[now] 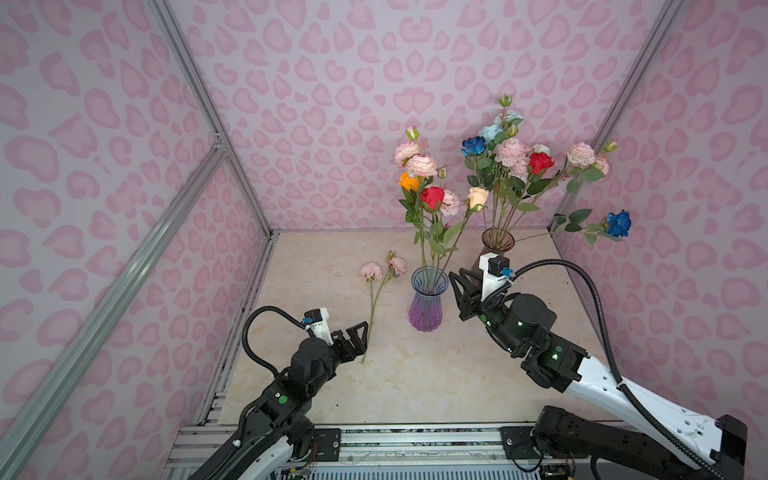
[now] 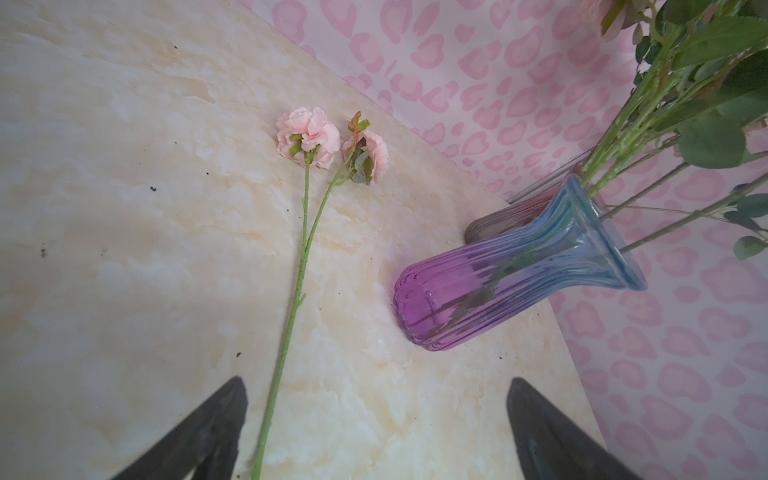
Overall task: Arrange the flowers into the vase
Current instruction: 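Open right gripper and withdraw it while left gripper reaches toward the pink rose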
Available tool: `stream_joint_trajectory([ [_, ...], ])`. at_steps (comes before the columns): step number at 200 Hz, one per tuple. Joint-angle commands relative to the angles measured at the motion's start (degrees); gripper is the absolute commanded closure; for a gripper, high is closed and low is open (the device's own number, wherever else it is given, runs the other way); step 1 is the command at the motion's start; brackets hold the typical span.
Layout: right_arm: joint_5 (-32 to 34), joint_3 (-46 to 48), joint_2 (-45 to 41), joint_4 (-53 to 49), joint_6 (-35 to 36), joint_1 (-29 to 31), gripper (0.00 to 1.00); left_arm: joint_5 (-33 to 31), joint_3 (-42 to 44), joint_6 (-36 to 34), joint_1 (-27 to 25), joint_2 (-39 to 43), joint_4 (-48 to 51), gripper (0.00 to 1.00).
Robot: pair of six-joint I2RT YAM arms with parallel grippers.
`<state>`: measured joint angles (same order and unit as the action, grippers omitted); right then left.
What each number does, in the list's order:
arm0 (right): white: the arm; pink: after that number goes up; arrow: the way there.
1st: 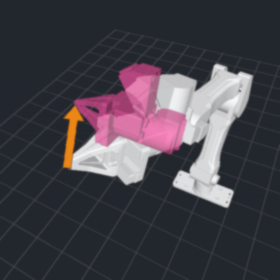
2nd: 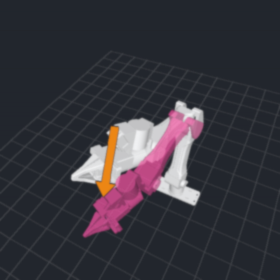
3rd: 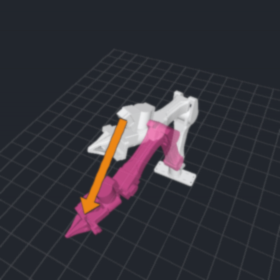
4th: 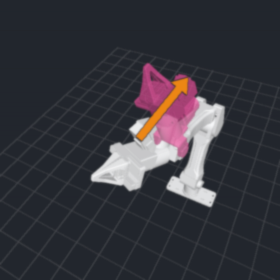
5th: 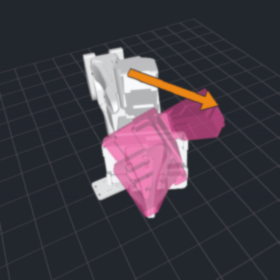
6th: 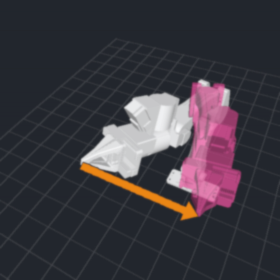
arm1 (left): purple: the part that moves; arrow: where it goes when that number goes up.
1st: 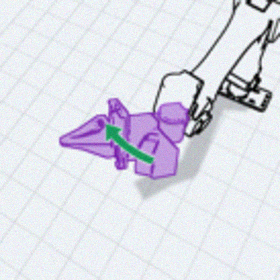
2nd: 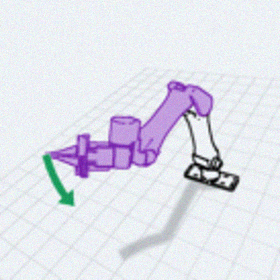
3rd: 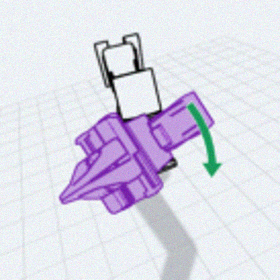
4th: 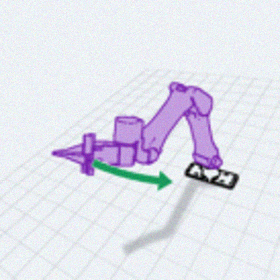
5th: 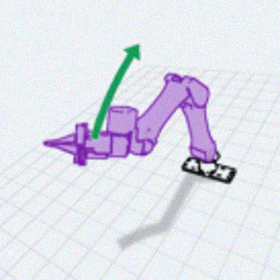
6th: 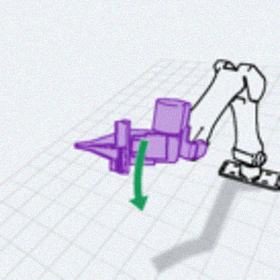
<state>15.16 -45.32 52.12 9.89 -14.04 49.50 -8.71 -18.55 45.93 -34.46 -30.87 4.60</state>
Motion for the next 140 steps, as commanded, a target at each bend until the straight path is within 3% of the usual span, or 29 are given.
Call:
stream_joint_trajectory([
  [1, 5.3, 2.7, -3.0, 0.1, -1.4, 0.1, 0.68, -0.5, -2.3, -2.5, 0.1, -3.5, -0.5, 0.03],
  [29, 7.5, 7.4, -6.5, -0.8, -4.7, 0.1, 0.64, -2.9, -7.9, -4.5, 0.1, -12.8, 3.7, 0.08],
  [48, 6.9, 9.3, -6.5, -3.7, -7.0, 0.1, 0.63, -5.2, -13.8, -6.4, 0.1, -21.9, 9.2, 0.14],
  [74, 11.4, 12.5, -7.7, -6.3, -10.9, 0.1, 0.62, -5.0, -22.8, -9.1, 0.0, -36.0, 16.7, 0.24],
  [107, 14.6, 16.9, -11.0, -6.8, -15.8, -1.2, 0.6, -5.0, -27.1, -10.3, -0.4, -46.8, 16.5, 0.24],
  [140, 13.3, 19.4, -12.2, -7.8, -20.8, -4.4, 0.6, -4.2, -32.0, -12.8, -0.7, -55.4, 16.4, 0.28],
])
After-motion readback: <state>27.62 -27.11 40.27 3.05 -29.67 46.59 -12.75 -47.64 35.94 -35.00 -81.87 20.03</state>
